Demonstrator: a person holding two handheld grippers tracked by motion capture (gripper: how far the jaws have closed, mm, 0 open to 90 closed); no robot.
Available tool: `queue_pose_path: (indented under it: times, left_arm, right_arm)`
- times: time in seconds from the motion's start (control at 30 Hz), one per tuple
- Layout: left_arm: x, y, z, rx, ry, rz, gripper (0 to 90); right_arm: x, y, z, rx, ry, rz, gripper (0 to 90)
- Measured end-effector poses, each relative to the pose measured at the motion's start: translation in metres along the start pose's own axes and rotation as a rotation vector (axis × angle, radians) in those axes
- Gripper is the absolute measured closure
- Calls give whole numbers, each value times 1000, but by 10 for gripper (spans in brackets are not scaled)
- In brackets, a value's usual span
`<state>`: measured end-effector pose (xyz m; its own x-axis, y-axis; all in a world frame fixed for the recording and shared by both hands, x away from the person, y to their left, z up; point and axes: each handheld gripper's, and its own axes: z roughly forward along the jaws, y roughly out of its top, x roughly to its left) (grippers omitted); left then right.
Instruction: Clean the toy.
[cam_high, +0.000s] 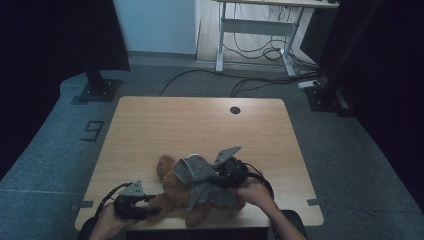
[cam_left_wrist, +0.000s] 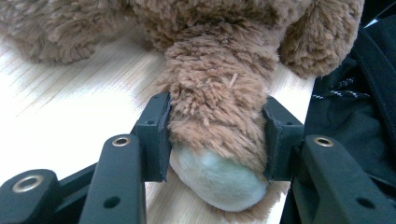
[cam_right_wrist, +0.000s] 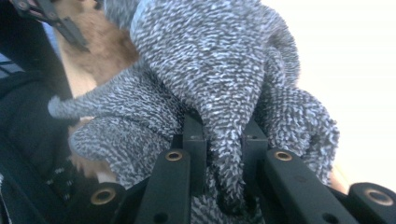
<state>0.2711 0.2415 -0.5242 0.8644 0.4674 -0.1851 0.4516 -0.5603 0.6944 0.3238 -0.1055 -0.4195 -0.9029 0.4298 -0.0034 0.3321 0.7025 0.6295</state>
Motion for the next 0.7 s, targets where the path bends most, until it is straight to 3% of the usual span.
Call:
queue_pose_path:
  times: [0.13,0.3,0.43,0.53,0.7]
  left_arm:
    - [1,0,0,-1,-8,-4,505]
    - [3,0,0,-7,-18,-16,498]
    - [2,0,0,-8,-19,-14,498]
    - [2,0,0,-8,-19,-14,498]
    - [2,0,1,-8,-16,-12,498]
  right_arm:
    - [-2,-4,-19,-15,-55,7,777]
    - [11,13,-25,-80,19,-26,777]
    - [31,39,-11,-106,94,-87,776]
    - [47,56,10,-105,149,-125,775]
    - [66,65,46,-68,207,-157,775]
